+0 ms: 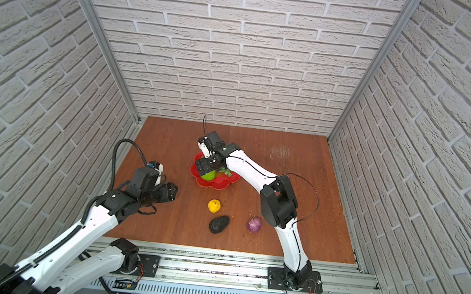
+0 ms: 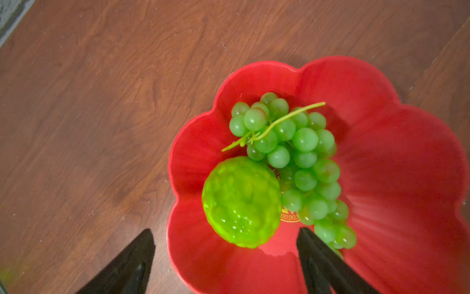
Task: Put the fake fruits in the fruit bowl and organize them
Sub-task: 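Open the right gripper and raise it while the left gripper moves toward the yellow pear, then lower the left gripper onto the yellow pear and close it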
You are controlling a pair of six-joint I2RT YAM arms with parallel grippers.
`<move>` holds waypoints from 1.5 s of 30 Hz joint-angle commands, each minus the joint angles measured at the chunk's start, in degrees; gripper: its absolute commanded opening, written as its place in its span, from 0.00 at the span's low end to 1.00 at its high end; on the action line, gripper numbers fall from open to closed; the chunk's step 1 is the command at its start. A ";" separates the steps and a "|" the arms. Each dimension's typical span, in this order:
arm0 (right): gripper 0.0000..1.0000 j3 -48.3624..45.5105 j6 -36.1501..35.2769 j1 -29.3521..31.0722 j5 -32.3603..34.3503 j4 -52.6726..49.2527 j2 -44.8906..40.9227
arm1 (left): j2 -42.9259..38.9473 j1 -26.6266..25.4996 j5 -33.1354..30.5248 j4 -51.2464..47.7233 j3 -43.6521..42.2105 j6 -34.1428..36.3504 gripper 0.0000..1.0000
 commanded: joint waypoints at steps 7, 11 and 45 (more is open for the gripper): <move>0.84 -9.96 0.32 0.53 -0.73 4.98 -10.30 | 4.63 0.00 7.27 0.86 3.10 1.10 0.70; 0.82 -17.69 1.66 0.60 0.80 7.72 -17.39 | 7.70 -2.18 10.94 0.99 4.22 2.30 0.68; 0.89 -59.86 9.91 -1.98 16.13 8.79 -51.65 | 44.56 -24.27 6.18 -4.28 24.89 5.68 0.76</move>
